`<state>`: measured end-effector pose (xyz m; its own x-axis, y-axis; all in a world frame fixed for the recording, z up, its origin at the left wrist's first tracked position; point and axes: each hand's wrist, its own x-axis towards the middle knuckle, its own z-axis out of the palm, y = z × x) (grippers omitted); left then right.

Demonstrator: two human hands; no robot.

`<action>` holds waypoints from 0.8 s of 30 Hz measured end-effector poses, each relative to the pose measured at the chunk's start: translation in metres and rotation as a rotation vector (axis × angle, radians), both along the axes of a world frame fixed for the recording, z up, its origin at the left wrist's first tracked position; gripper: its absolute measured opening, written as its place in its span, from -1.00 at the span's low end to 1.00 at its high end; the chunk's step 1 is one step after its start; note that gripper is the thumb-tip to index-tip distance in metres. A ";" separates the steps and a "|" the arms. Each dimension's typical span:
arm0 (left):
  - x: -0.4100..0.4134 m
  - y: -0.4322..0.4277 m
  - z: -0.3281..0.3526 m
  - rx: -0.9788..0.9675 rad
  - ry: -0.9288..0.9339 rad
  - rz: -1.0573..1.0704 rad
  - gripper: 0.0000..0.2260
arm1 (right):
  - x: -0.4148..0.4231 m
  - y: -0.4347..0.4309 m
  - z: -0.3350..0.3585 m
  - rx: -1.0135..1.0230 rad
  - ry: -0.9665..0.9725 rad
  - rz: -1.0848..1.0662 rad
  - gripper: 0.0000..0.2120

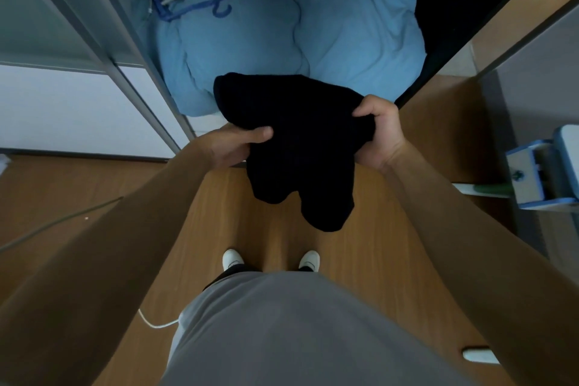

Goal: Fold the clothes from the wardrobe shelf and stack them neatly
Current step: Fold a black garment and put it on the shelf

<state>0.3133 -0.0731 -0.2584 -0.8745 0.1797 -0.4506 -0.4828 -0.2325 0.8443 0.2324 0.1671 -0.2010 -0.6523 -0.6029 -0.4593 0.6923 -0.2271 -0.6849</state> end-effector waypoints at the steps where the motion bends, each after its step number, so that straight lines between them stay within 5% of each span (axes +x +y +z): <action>1: -0.002 0.003 0.001 -0.021 -0.028 0.023 0.14 | 0.000 0.001 0.000 0.017 -0.007 -0.019 -0.65; 6: -0.003 0.007 -0.003 0.078 -0.047 0.137 -0.51 | -0.010 0.011 0.007 0.299 0.018 -0.031 -0.62; 9: 0.000 0.006 0.006 0.160 -0.120 0.162 -0.68 | -0.018 0.018 0.013 0.423 0.034 0.053 -0.63; 16: 0.002 -0.007 0.024 0.247 -0.130 0.406 -0.69 | 0.004 0.015 -0.014 0.028 0.020 0.021 -0.48; 20: 0.006 -0.021 0.026 0.305 -0.081 0.540 -0.73 | 0.029 -0.016 -0.043 0.092 0.065 0.163 -0.58; 24: 0.013 -0.045 0.020 0.193 -0.200 0.559 -0.70 | 0.037 -0.036 -0.057 0.063 0.050 0.023 -0.61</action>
<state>0.3264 -0.1179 -0.2386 -0.7620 -0.1860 -0.6203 -0.3886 -0.6349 0.6678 0.2696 0.1307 -0.2582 -0.6616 -0.5888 -0.4643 0.6616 -0.1670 -0.7310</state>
